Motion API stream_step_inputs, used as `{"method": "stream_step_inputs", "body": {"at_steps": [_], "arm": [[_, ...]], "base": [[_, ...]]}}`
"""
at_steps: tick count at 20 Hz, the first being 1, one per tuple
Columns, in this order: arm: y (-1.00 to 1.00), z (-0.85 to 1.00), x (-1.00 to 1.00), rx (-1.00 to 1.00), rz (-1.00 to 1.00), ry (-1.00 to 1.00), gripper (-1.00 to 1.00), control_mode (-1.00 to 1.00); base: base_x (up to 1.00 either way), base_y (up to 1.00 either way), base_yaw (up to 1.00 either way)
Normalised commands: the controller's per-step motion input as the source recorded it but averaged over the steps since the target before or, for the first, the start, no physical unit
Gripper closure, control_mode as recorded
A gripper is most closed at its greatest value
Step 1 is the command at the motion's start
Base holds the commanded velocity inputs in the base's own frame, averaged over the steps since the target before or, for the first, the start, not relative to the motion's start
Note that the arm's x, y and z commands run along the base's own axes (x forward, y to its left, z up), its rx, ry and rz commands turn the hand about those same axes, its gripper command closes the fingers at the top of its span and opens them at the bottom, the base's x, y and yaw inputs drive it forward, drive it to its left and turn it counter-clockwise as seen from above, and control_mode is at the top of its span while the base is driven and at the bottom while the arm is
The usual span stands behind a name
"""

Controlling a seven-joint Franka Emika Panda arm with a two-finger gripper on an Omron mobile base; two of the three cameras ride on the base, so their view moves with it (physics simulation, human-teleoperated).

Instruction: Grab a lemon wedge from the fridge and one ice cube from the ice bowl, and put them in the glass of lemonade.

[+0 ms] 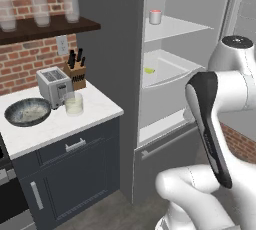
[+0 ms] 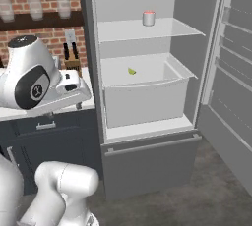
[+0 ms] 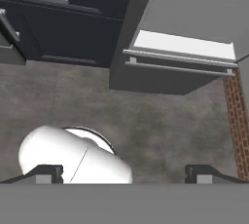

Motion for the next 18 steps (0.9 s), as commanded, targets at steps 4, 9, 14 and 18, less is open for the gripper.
{"method": "stream_step_inputs", "body": {"at_steps": [4, 9, 14, 18], "arm": [[0.00, 0.00, -0.28, 0.02, -0.01, -0.07, -1.00, -1.00], [0.00, 0.00, -0.12, 0.03, -0.08, -0.07, -1.00, -1.00], [0.12, 0.00, 0.08, 0.10, -0.18, -0.01, -1.00, -1.00], [0.21, 0.00, 0.21, 0.14, -0.20, 0.00, -1.00, -1.00]], "base": [[0.00, 0.00, 0.00], [0.00, 0.00, 0.00], [0.00, 0.00, 0.00], [0.00, 0.00, 0.00]]}}
